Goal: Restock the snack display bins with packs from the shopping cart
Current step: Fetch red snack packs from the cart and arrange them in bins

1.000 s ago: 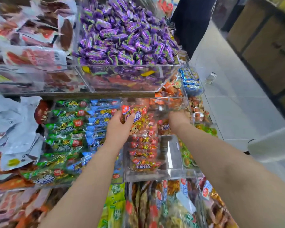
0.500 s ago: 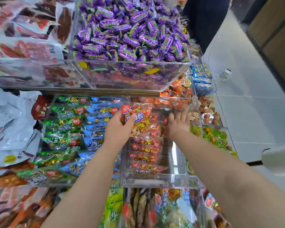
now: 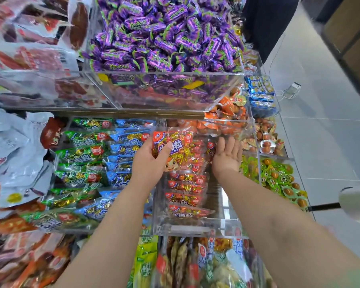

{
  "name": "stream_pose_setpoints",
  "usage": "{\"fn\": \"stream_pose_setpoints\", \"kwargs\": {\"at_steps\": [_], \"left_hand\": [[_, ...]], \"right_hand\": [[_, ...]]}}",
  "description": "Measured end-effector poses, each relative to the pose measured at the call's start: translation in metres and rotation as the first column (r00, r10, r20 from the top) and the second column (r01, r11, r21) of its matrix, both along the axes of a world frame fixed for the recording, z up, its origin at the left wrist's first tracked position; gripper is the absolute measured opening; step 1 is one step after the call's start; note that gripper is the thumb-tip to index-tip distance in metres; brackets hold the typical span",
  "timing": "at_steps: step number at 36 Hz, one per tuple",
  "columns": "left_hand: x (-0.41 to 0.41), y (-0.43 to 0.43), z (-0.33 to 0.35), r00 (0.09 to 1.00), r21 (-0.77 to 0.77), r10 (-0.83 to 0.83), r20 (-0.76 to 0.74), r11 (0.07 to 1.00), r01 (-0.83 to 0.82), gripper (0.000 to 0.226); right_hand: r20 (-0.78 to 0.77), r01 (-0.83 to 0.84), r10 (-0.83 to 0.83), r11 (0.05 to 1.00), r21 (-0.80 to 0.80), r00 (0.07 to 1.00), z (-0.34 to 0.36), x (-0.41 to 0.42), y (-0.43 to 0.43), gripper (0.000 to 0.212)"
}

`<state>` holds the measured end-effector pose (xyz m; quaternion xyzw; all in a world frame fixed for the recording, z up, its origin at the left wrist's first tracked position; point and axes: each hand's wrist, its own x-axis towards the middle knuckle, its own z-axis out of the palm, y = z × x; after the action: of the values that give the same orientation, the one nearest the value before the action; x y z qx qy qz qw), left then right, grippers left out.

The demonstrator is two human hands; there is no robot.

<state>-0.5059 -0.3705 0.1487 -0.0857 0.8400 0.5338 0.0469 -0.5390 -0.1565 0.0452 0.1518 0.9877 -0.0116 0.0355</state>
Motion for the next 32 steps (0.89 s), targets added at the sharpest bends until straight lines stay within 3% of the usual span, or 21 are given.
{"fn": "stream_pose_setpoints", "kwargs": {"at_steps": [5,7,9,11,15,17,19,22,25,28,30,32], "left_hand": [[0.002,0.0,0.002,0.999,0.079,0.033,0.034,0.996,-0.036,0.068],[0.003,0.0,0.004,0.999,0.09,0.033,0.041,0.995,-0.036,0.062],[0.003,-0.001,0.004,0.999,0.103,0.029,0.043,0.994,-0.034,0.063],[0.003,-0.002,0.003,0.999,0.109,0.023,0.04,0.994,-0.027,0.062],[0.001,-0.004,-0.003,0.999,0.105,0.02,0.035,0.994,-0.024,0.018],[0.0,-0.004,-0.005,0.999,0.103,0.023,0.035,0.994,-0.027,0.008],[0.0,-0.004,-0.003,0.999,0.126,0.028,0.033,0.991,-0.032,0.011],[-0.001,-0.004,-0.001,0.999,0.172,0.017,0.028,0.985,-0.021,0.035],[-0.002,-0.003,0.002,0.999,0.175,-0.008,0.037,0.985,0.002,0.013],[-0.002,0.001,0.005,0.999,0.186,-0.038,0.01,0.982,0.035,0.017],[-0.002,0.004,0.007,0.997,0.178,-0.076,0.005,0.981,0.074,0.016],[-0.002,0.01,0.009,0.987,0.144,-0.159,0.005,0.977,0.156,0.011]], "right_hand": [[-0.07,-0.099,0.1,0.995,0.013,0.993,0.008,0.012,0.009,0.041],[0.038,-0.13,0.131,0.991,-0.018,0.991,0.008,0.015,0.009,0.035],[0.181,-0.051,0.073,0.991,-0.123,0.981,0.004,0.016,0.008,0.029],[0.21,0.039,0.0,0.983,-0.179,0.978,0.001,0.013,0.007,0.025],[0.156,0.099,-0.065,0.97,-0.223,0.986,-0.002,-0.001,0.002,0.027],[0.135,0.127,-0.096,0.962,-0.243,0.986,-0.004,-0.007,0.002,0.023],[0.118,0.151,-0.123,0.948,-0.278,0.985,-0.007,-0.01,0.001,0.023],[0.11,0.176,-0.146,0.915,-0.363,0.983,-0.006,-0.006,0.0,0.028],[0.165,0.24,-0.181,0.845,-0.478,0.969,0.002,-0.001,0.005,0.027],[0.139,0.293,-0.268,0.713,-0.636,0.953,0.023,0.005,0.01,0.023],[0.023,0.232,-0.328,0.612,-0.756,0.944,0.045,0.014,0.011,0.021],[-0.124,0.05,-0.323,0.483,-0.874,0.938,0.072,0.023,0.008,0.02]]}}
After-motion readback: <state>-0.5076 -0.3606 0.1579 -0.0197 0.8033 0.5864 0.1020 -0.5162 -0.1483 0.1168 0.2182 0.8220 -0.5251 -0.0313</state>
